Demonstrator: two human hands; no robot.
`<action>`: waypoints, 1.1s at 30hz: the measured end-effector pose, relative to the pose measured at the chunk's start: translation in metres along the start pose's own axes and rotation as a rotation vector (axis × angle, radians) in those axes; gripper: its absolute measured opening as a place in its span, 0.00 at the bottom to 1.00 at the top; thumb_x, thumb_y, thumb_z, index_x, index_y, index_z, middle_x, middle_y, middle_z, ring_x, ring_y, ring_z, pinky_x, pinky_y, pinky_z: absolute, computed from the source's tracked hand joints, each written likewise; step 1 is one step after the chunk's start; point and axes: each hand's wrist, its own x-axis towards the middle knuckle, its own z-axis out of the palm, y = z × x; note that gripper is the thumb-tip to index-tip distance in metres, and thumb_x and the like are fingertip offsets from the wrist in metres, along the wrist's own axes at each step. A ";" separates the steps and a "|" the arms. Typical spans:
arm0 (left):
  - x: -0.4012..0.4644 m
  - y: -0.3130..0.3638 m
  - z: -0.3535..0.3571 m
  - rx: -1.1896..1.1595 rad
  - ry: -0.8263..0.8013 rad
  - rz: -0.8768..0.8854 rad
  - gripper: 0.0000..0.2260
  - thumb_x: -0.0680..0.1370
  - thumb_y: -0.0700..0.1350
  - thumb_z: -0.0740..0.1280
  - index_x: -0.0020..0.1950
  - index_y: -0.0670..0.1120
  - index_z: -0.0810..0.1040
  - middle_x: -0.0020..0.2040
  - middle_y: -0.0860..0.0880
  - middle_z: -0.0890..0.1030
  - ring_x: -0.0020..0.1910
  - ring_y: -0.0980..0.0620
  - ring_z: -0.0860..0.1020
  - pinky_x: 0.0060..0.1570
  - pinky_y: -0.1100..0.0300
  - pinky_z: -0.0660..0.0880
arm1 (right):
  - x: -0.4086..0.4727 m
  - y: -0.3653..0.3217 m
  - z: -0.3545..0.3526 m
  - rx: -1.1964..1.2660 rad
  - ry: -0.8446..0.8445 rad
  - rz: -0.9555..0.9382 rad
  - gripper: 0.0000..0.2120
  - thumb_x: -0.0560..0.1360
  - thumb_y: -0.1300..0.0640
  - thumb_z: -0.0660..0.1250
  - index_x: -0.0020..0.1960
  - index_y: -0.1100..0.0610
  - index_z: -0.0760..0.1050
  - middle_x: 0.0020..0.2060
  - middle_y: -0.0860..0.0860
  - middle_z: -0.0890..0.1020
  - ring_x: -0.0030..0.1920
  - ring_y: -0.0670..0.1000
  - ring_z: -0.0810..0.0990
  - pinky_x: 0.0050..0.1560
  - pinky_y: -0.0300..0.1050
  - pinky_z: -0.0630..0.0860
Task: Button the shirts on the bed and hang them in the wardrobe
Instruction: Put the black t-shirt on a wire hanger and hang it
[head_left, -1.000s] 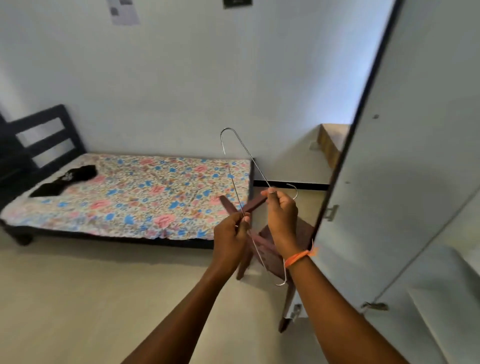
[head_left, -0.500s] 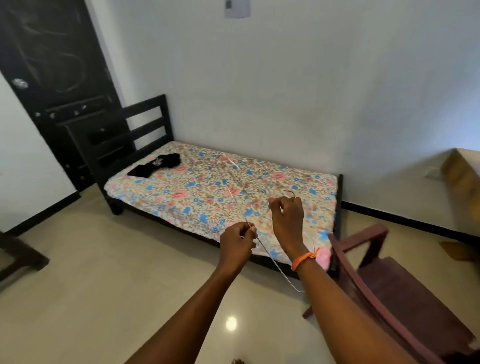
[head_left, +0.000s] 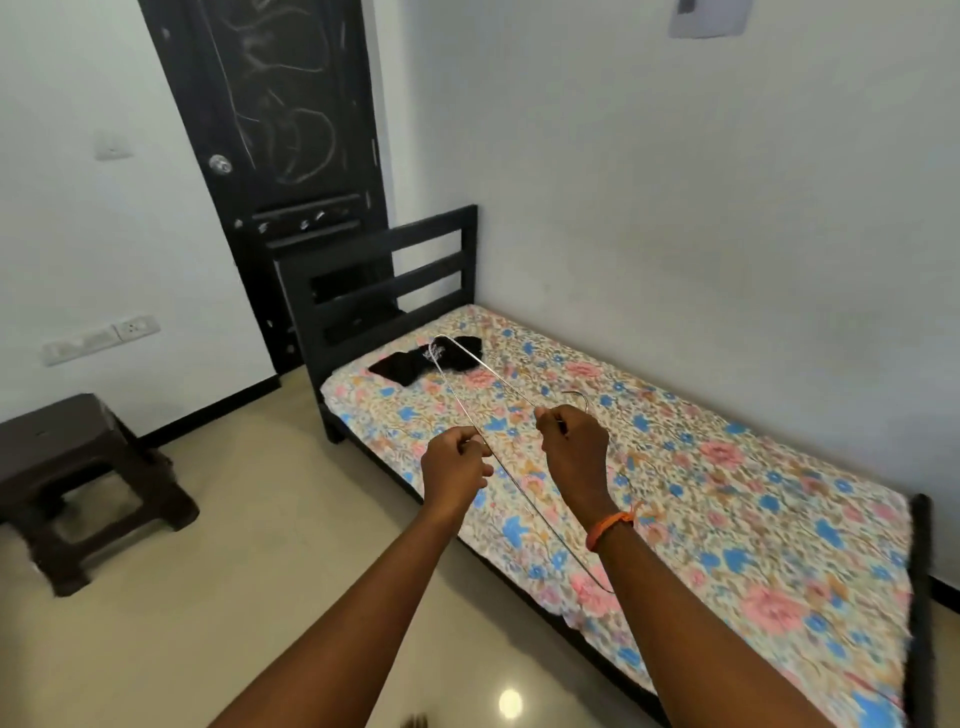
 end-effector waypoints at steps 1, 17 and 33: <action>0.028 -0.001 -0.003 -0.004 -0.003 -0.007 0.07 0.81 0.40 0.62 0.49 0.50 0.77 0.45 0.46 0.83 0.36 0.49 0.81 0.37 0.55 0.80 | 0.021 0.004 0.020 -0.001 0.001 -0.009 0.19 0.80 0.56 0.66 0.34 0.65 0.73 0.26 0.56 0.72 0.27 0.50 0.66 0.29 0.36 0.60; 0.487 -0.007 -0.038 0.061 -0.126 -0.226 0.06 0.82 0.42 0.63 0.54 0.43 0.79 0.46 0.43 0.83 0.36 0.49 0.78 0.36 0.57 0.76 | 0.354 0.052 0.309 -0.112 -0.026 0.138 0.18 0.82 0.59 0.62 0.34 0.60 0.65 0.28 0.57 0.68 0.28 0.52 0.61 0.30 0.45 0.58; 0.857 -0.062 -0.040 0.350 -0.104 -0.438 0.07 0.80 0.40 0.62 0.46 0.43 0.79 0.41 0.45 0.82 0.34 0.49 0.77 0.33 0.57 0.75 | 0.630 0.138 0.505 -0.076 -0.066 0.363 0.20 0.83 0.58 0.60 0.33 0.60 0.65 0.27 0.53 0.66 0.29 0.52 0.63 0.32 0.46 0.59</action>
